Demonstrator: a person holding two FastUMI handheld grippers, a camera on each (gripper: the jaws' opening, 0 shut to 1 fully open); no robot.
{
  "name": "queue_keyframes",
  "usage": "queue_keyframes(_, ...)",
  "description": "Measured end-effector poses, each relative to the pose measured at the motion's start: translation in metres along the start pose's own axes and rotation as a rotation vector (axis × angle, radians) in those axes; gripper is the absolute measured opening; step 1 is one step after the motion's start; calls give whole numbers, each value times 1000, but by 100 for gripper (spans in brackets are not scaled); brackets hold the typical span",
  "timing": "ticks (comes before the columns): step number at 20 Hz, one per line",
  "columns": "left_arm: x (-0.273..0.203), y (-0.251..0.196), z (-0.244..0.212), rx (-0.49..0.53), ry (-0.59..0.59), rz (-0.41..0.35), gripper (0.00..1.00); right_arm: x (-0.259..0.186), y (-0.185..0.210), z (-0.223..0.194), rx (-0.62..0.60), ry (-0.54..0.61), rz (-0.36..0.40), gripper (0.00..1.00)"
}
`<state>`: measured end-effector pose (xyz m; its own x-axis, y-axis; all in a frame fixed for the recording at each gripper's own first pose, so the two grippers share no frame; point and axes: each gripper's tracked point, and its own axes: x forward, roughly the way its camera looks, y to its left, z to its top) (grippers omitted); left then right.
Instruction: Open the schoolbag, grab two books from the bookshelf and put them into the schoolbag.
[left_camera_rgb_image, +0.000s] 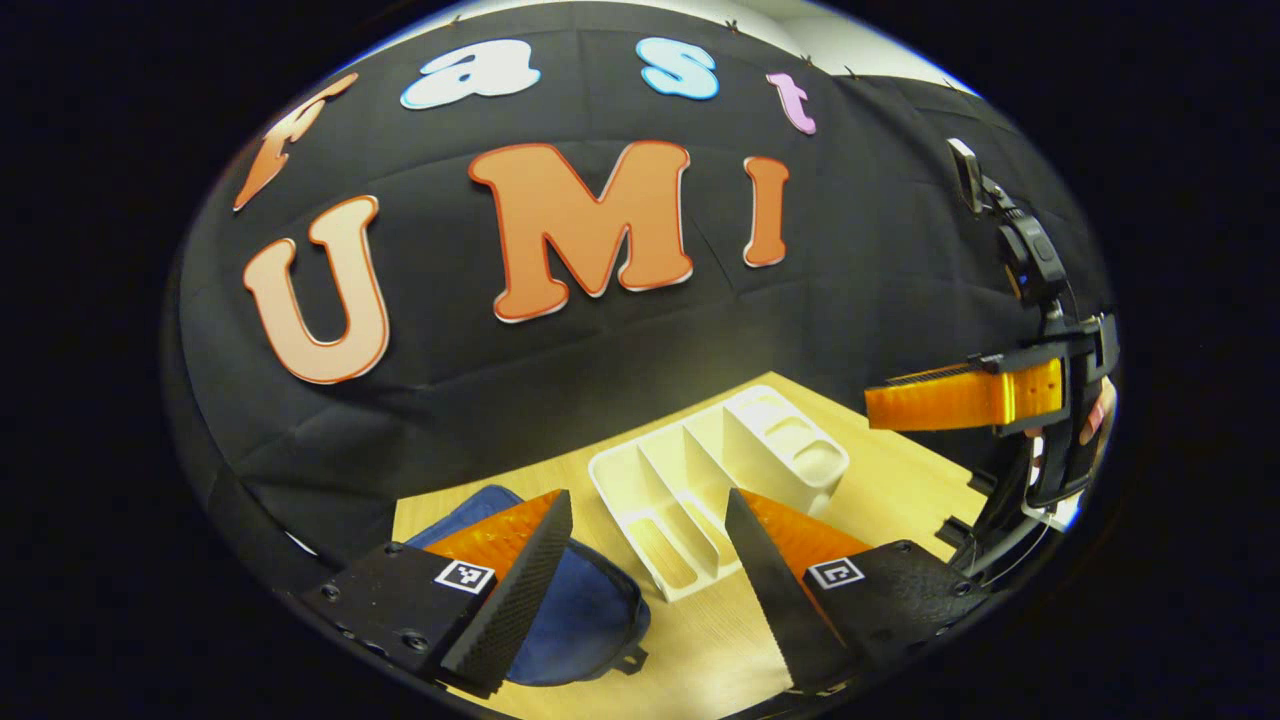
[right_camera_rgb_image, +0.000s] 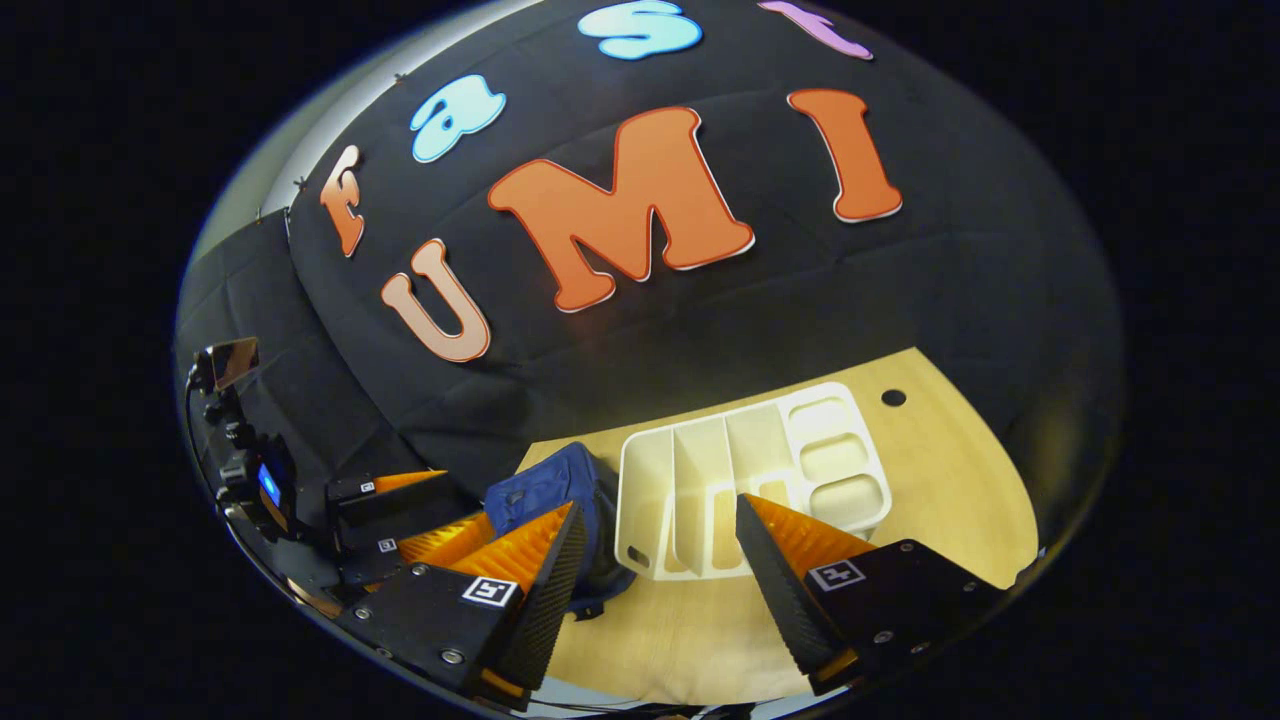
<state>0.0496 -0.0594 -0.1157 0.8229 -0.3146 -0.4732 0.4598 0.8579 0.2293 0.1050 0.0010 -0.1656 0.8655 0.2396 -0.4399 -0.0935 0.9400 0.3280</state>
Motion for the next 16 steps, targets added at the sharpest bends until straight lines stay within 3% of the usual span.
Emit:
queue_keyframes(4, -2, 8, 9, -51, -100, 50, 98, -13, -15, 16, -64, -120, -96, 90)
queue_keyframes(7, -10, 13, 10, -90, -168, 99, 98, -29, -28, 39, -144, -272, -194, 90)
queue_keyframes(10, -14, 13, 10, -131, -211, 122, 98, -46, -31, 59, -195, -398, -242, 90)
queue_keyframes(16, -24, 10, 12, -161, -255, 189, 98, -55, -37, 47, -180, -396, -254, 90)
